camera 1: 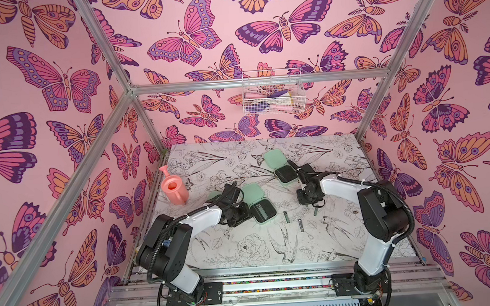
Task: Organize nail clipper sets
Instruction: Pick up the nail clipper from the center of the board.
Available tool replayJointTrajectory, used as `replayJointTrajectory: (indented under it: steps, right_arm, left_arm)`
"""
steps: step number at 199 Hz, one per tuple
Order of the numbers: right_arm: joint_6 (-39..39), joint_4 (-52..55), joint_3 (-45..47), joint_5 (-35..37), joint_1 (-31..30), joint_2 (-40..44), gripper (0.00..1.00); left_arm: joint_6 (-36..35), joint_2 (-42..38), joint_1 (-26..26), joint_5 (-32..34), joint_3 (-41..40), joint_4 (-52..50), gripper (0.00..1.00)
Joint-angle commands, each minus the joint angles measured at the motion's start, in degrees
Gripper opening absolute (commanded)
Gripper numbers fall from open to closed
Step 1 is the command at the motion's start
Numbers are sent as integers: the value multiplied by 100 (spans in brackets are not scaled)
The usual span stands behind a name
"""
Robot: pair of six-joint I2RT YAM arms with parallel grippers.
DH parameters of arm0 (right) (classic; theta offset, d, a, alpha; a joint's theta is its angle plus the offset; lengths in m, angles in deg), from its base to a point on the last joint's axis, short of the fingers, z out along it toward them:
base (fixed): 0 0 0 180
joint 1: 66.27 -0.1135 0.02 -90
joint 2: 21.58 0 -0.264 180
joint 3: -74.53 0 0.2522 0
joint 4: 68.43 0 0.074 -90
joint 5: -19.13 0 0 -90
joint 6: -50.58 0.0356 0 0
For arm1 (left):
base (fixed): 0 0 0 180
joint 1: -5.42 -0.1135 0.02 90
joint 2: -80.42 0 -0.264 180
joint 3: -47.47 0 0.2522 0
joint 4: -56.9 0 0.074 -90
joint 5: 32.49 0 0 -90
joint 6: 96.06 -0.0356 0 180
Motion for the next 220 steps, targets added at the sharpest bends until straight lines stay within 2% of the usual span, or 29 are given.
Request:
replayJointTrajectory:
  steps: [1, 84, 116, 153, 187, 220]
  right_arm:
    - [6, -3, 16, 65, 32, -86, 23]
    - [1, 24, 18, 55, 40, -1, 18]
    - [7, 60, 37, 5, 37, 116, 8]
    - [56, 185, 52, -129, -9, 495, 7]
    - [133, 431, -51, -211, -325, 984, 6]
    - [174, 515, -352, -362, -958, 1063, 6]
  left_arm:
    - [-25, 93, 33, -50, 89, -26, 54]
    - [-16, 102, 33, -59, 89, -30, 54]
    - [3, 128, 42, -68, 89, -4, 54]
    - [35, 170, 76, -77, 80, 66, 54]
    - [46, 172, 77, -35, 45, 126, 54]
    - [54, 205, 82, 11, 45, 170, 54]
